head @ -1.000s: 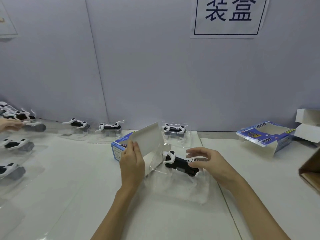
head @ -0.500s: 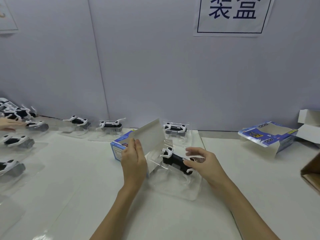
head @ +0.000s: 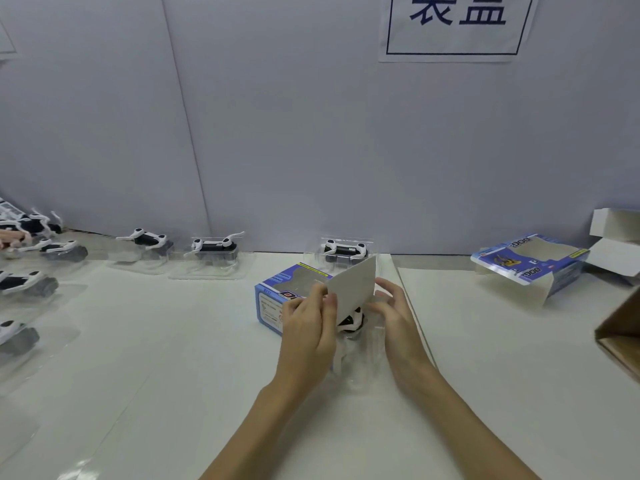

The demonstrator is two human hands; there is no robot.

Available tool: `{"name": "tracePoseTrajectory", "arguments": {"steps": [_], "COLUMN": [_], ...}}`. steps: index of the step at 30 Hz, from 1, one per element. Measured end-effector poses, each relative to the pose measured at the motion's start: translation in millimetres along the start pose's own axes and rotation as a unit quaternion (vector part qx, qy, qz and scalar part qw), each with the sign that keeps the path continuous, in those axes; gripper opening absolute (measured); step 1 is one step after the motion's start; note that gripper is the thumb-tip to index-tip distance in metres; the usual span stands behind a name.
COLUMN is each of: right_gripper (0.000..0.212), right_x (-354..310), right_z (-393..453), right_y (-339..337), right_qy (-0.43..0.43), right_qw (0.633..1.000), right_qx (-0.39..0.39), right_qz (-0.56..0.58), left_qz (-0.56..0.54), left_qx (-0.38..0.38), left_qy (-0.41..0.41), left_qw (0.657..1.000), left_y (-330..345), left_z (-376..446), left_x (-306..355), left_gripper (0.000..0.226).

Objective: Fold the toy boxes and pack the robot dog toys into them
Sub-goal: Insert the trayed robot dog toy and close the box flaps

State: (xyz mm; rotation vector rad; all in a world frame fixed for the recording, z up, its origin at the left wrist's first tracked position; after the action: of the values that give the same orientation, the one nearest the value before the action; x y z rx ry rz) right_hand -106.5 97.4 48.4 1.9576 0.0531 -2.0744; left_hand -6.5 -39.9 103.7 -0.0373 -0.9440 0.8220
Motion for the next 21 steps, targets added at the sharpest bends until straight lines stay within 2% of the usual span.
{"name": "tracePoseTrajectory", "arguments": {"steps": [2, 4, 6, 9, 13, 15, 17, 18, 19, 21], "right_gripper": [0.035, 0.038, 0.051, 0.06, 0.04, 0.041, 0.043, 0.047, 0.045, 0.034], "right_x": [0.6, -0.3, -3.2, -5.9, -2.2, -6.2, -0.1, 8.1, 13.7, 13.2], "right_z": [2.5, 4.1, 5.6, 6.6, 13.7, 14.9, 10.9, 10.2, 11.1, 13.1], "right_y": [-3.4, -5.7, -11.5, -15.8, -21.5, -15.7, 1.3, 6.5, 7.0, -1.2], "right_qy": [0.003, 0.012, 0.015, 0.011, 0.014, -0.016, -0.053, -0.061, -0.064, -0.08], "right_qw": [1.0, 0.999, 0.999, 1.0, 1.0, 0.995, 0.971, 0.954, 0.939, 0.923], "right_qx": [0.004, 0.009, 0.019, 0.009, 0.004, -0.049, -0.134, -0.15, -0.135, -0.047], "right_qz": [0.002, 0.031, 0.036, -0.013, -0.021, -0.089, -0.192, -0.253, -0.309, -0.373], "left_qz": [-0.005, 0.029, 0.077, 0.11, 0.092, 0.083, 0.089, 0.094, 0.097, 0.091], "left_qx": [-0.042, -0.098, -0.138, -0.149, -0.138, -0.132, -0.138, -0.144, -0.147, -0.147], "left_qy": [0.012, 0.055, 0.099, 0.121, 0.105, 0.073, 0.038, 0.028, 0.028, 0.035], "left_qw": [0.999, 0.993, 0.982, 0.975, 0.981, 0.985, 0.986, 0.985, 0.984, 0.984], "left_y": [5.2, 13.7, 22.8, 30.8, 30.3, 28.0, 28.0, 28.7, 29.4, 28.4], "left_z": [-0.6, -3.5, -7.6, -9.4, -6.2, -2.3, -0.2, 0.1, 0.4, 0.1], "left_x": [0.1, 5.4, 8.4, 6.2, 0.9, -6.4, -15.0, -17.8, -18.3, -16.7], "left_gripper": [0.014, 0.032, 0.049, 0.056, 0.051, 0.054, 0.056, 0.057, 0.059, 0.062]}}
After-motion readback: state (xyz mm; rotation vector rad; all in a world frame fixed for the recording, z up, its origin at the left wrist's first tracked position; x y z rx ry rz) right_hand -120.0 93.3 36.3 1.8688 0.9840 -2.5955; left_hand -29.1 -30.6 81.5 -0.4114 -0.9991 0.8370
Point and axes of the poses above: each hand's wrist, its own z-axis towards the middle knuckle, its own y-axis out of the palm, x = y × z, the point moved 10 cm from there along z, towards the middle knuckle, and after that the axes turned 2 degrees about -z, right-handed, at the moved point
